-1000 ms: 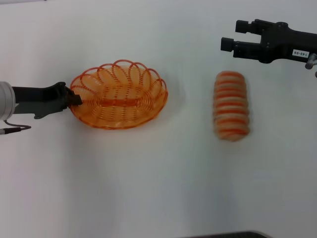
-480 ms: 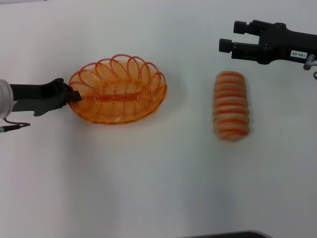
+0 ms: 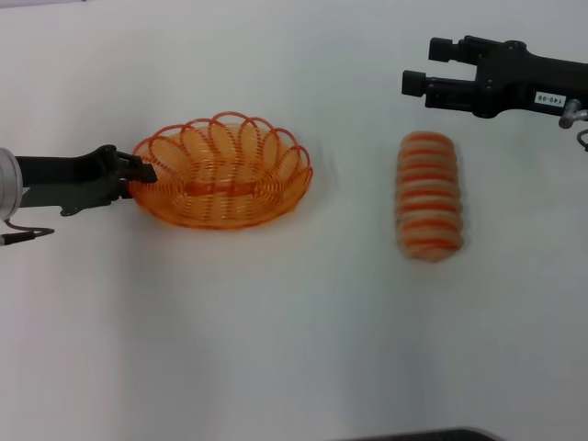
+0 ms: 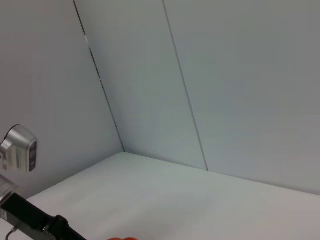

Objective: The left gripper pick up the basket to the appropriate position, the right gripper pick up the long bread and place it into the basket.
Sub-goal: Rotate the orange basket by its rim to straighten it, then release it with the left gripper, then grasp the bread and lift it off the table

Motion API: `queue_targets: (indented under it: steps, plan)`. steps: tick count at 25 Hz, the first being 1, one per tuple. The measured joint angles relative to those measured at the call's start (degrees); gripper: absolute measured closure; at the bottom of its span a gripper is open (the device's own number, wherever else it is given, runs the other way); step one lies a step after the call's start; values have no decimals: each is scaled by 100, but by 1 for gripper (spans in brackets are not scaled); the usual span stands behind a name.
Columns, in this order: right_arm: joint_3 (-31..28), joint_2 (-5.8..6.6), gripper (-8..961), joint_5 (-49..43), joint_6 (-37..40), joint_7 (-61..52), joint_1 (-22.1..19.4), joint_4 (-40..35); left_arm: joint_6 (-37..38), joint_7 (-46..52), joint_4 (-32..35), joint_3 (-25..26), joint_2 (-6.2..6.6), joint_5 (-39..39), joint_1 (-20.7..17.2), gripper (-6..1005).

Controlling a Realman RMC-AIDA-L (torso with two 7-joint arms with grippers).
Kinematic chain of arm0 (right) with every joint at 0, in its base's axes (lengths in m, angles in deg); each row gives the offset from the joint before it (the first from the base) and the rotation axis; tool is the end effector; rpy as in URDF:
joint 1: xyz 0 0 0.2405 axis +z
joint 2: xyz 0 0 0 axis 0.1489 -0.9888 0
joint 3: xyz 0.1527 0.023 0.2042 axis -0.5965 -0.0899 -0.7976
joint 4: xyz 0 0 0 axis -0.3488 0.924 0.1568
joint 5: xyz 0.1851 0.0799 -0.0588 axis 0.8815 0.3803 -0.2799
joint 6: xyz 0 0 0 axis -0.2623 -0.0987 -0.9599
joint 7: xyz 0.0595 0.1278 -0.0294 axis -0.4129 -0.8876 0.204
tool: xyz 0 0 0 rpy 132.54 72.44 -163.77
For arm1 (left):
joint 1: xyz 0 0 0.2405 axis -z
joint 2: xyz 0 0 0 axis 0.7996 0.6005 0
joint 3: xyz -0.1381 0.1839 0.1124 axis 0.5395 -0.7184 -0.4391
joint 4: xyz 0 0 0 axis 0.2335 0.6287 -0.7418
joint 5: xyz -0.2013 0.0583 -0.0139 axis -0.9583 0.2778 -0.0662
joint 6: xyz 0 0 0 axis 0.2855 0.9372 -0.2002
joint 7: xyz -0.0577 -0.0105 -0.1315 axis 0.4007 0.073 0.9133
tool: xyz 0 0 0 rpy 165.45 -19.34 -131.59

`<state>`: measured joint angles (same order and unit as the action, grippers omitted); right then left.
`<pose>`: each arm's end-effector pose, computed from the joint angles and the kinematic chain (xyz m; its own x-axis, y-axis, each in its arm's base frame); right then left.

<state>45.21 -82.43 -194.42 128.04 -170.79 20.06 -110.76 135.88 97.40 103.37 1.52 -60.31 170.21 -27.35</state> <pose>0.2787 0.3384 0.0306 0.6931 -0.3583 -0.6255 -0.6024 -0.7644 -0.2297 -0.2796 0.3458 -0.0139 -0.0537 0.9075 0.4166 0.9945 0.0864 -0.0600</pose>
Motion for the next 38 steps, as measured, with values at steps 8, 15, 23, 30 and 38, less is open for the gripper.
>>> queue_targets:
  steps: [8, 15, 23, 30, 38]
  plan:
    - [-20, 0, 118, 164, -98, 39, 20, 123, 215, -494, 370, 129, 23, -31, -14, 523]
    - [-46, 0, 118, 716, -69, 629, -128, 463, 422, -2087, 442, 303, 18, -308, -86, 204]
    - [-60, 28, 117, 855, 118, 8, -148, 491, 1467, -5329, 359, 1371, 31, -985, -317, 164]
    - [27, 257, 118, 803, 312, -1535, -136, 401, 2384, -7535, 40, 2160, 68, -1322, -606, 152]
    - [298, 491, 118, -215, 229, -3738, 72, -57, 3051, -8864, -266, 2512, 30, -1235, -961, 155]
